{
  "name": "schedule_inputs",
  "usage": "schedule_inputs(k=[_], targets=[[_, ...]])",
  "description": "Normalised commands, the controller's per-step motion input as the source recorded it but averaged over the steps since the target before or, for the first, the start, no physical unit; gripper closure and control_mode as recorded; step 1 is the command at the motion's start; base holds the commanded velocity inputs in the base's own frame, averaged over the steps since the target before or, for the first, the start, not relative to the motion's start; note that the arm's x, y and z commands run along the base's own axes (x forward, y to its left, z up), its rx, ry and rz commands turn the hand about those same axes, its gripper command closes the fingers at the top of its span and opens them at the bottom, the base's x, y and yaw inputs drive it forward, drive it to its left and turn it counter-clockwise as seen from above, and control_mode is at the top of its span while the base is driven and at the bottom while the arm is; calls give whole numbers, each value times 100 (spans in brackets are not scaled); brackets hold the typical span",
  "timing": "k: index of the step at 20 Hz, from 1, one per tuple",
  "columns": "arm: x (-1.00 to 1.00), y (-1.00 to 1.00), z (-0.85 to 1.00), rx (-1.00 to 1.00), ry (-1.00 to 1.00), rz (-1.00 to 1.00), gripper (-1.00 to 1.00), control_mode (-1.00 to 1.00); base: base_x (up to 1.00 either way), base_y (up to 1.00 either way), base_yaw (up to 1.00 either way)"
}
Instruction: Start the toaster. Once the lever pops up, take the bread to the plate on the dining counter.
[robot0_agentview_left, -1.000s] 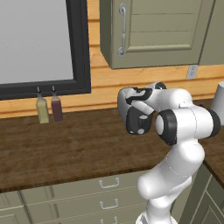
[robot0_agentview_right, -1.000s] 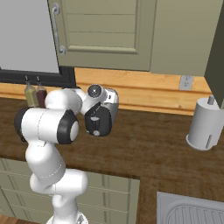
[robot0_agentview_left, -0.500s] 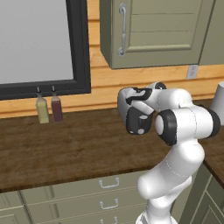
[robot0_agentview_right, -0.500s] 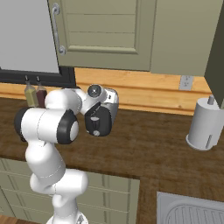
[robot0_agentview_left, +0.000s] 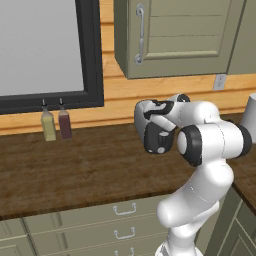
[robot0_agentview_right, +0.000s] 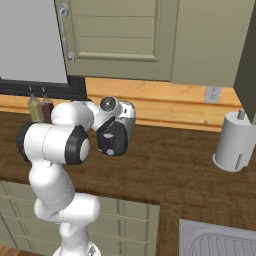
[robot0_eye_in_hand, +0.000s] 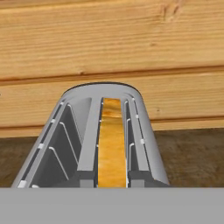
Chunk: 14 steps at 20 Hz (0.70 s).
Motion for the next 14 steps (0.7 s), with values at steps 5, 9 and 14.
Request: schedule_inputs(k=[5,9,14], targets=[[0,0,0,0,0,0,100,-100,0,0,0],[0,0,0,0,0,0,100,-100,0,0,0],[0,2,9,0,-1,0,100,-100,0,0,0]])
